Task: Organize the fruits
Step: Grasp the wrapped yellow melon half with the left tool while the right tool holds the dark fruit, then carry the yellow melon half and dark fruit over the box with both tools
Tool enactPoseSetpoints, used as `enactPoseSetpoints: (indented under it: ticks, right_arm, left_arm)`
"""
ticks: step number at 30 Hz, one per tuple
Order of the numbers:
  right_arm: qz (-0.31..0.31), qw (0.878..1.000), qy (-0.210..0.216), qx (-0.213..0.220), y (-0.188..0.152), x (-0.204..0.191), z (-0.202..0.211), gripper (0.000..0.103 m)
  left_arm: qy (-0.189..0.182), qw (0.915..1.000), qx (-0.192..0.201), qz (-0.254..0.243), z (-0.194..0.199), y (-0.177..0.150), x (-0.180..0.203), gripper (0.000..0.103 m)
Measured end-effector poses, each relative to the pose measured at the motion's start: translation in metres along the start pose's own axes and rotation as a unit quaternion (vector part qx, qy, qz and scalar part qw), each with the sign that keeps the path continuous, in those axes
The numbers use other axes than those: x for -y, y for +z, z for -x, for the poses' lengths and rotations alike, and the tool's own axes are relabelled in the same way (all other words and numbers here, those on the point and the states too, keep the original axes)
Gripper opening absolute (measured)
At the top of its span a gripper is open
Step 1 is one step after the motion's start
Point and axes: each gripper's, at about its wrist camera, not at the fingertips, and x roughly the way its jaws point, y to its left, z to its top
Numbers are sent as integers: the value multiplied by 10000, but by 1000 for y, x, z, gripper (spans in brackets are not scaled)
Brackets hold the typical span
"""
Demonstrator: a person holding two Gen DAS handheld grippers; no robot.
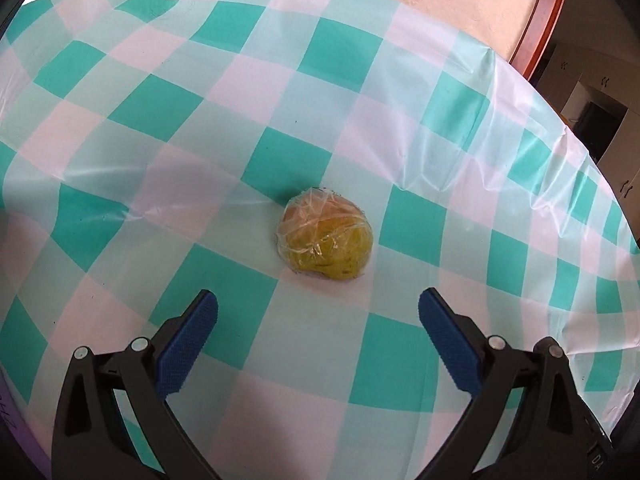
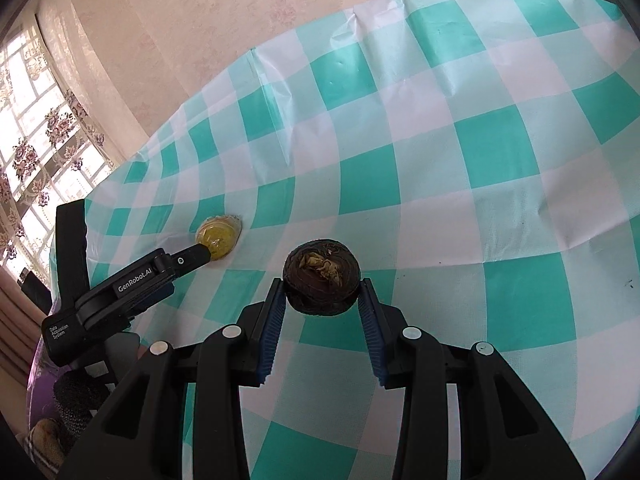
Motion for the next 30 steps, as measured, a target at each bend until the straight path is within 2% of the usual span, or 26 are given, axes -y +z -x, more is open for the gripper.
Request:
enactPoseSetpoints:
  ticks: [2, 4, 8, 10, 12, 14, 16, 19, 27, 30]
  right_arm:
    - [-11, 10000, 3, -2, 0, 0, 0, 38]
    - [-14, 10000, 28, -1, 0, 0, 0, 38]
    - [-4, 10000, 24, -30, 0, -1, -1, 38]
    - [-7, 10000, 20, -26, 1, -1, -1, 38]
    - [-16, 10000, 16, -13, 1, 0, 0, 38]
    - [-37, 10000, -2, -5, 0, 0, 1, 38]
    - [-58, 10000, -17, 1, 1, 1, 1, 38]
    - [-99, 9999, -42, -7, 2, 2, 0, 38]
    - [-344, 9993, -143, -37, -1, 6, 3, 38]
    - [-423, 9989, -211, -41, -8, 4, 8, 38]
  left_arm:
    - [135, 9999, -24, -71, -10, 11, 2, 99]
    - [246, 9996, -51, -157, -19, 20, 6, 93]
    - [372, 9986, -156, -333, -34, 31, 17, 91]
    - [604, 9966, -231, -501, -41, 33, 24, 75]
    - [680, 9956, -176, -621, -39, 32, 28, 63]
    - [551, 9966, -103, -602, -33, 30, 27, 62]
    - [455, 9981, 123, -406, -21, 27, 22, 62]
    - [310, 9992, 208, -108, -8, 19, 12, 61]
    - [-122, 9989, 169, -415, 26, -17, 27, 61]
    - [-244, 9985, 138, -463, 39, -40, 33, 61]
